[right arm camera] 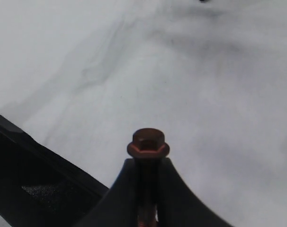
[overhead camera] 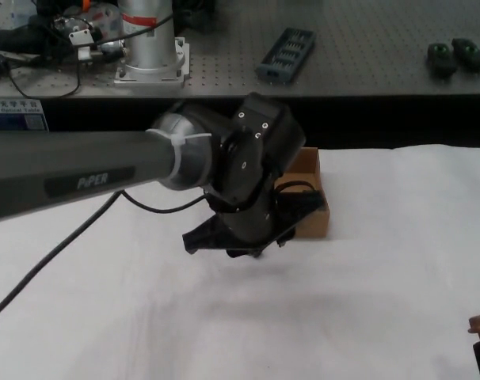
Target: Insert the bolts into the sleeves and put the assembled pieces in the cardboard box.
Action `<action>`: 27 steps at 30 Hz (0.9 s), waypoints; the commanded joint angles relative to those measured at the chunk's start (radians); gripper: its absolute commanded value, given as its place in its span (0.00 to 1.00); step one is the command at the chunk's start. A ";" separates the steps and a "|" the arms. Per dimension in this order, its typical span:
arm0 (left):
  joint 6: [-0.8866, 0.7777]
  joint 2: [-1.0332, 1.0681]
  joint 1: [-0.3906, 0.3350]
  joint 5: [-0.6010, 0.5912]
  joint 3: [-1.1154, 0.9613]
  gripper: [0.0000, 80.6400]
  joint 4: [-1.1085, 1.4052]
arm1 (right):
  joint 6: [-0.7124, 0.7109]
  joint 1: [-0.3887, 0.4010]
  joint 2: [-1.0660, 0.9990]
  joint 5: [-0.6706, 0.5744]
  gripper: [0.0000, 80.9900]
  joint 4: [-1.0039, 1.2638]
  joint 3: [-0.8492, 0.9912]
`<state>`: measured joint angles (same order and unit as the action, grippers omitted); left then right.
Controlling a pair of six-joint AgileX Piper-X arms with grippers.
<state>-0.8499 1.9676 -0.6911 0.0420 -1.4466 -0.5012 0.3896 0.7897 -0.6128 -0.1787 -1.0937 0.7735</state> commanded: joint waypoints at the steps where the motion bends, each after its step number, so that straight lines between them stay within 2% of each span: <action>1: -0.015 0.018 0.022 0.004 -0.037 0.36 -0.049 | -0.008 -0.001 0.007 -0.021 0.02 -0.001 0.013; 10: -0.018 0.018 0.082 0.004 -0.037 0.36 -0.050 | -0.031 -0.001 0.007 -0.064 0.02 -0.001 0.013; 27: -0.041 0.067 0.082 -0.034 -0.042 0.36 -0.005 | -0.085 -0.001 0.007 -0.064 0.02 0.008 0.013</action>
<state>-0.8788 2.0348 -0.6072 0.0000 -1.4754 -0.5013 0.3210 0.7897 -0.6128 -0.2272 -1.0942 0.7735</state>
